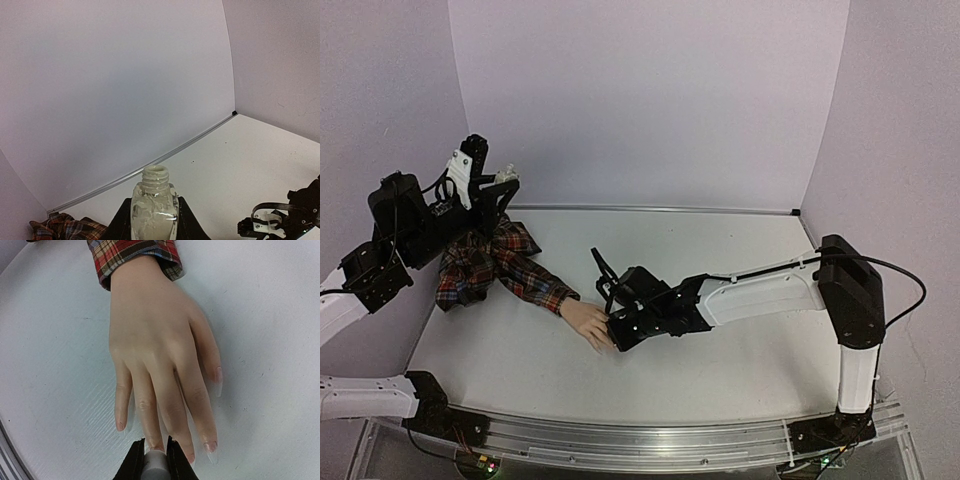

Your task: Paint the nails

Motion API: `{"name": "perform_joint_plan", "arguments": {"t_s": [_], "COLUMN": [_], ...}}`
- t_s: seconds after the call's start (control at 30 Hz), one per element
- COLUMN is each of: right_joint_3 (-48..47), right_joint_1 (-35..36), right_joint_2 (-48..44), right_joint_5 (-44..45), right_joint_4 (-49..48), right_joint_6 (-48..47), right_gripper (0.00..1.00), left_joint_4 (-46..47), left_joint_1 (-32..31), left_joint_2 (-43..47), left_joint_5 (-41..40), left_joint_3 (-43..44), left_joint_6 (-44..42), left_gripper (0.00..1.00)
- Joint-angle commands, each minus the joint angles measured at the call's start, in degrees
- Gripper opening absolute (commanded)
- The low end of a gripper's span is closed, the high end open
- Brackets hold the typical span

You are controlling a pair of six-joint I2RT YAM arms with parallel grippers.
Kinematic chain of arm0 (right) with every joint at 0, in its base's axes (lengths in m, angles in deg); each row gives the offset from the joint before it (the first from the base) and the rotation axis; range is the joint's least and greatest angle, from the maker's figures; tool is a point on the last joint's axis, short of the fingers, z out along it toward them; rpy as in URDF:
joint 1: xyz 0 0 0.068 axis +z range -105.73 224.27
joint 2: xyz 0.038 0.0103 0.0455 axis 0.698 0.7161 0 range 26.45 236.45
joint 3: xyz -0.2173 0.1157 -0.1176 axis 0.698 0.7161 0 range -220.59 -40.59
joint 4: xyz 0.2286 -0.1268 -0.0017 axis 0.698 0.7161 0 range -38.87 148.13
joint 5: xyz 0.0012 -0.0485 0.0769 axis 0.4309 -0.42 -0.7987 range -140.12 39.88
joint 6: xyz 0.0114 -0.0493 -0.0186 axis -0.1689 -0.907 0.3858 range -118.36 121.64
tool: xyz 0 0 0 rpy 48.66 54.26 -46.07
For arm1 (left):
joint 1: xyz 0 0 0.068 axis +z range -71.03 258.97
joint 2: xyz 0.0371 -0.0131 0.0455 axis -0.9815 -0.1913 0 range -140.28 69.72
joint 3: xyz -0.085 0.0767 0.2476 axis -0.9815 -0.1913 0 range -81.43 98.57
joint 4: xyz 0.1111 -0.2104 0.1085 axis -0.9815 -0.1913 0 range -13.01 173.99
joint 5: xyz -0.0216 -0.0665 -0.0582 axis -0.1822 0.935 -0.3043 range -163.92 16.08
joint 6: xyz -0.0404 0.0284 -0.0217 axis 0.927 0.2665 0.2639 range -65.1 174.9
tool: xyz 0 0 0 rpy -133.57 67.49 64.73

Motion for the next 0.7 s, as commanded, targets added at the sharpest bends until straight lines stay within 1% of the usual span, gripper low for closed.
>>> {"name": "perform_joint_plan", "arguments": {"t_s": [0.0, 0.67], "right_joint_3": [0.2, 0.3], "right_joint_1": [0.0, 0.0], "right_joint_2": [0.6, 1.3], "right_joint_5": [0.5, 0.3], "right_joint_4": [-0.3, 1.1], "right_joint_6": [0.8, 1.0], "right_gripper": [0.0, 0.0], "left_joint_4": [1.2, 1.1], "left_joint_1": [0.2, 0.2], "left_joint_2": [0.8, 0.9], "left_joint_5": [0.5, 0.6], "left_joint_3": [1.1, 1.1], "left_joint_6": [-0.1, -0.1], "left_gripper": [0.0, 0.0]}}
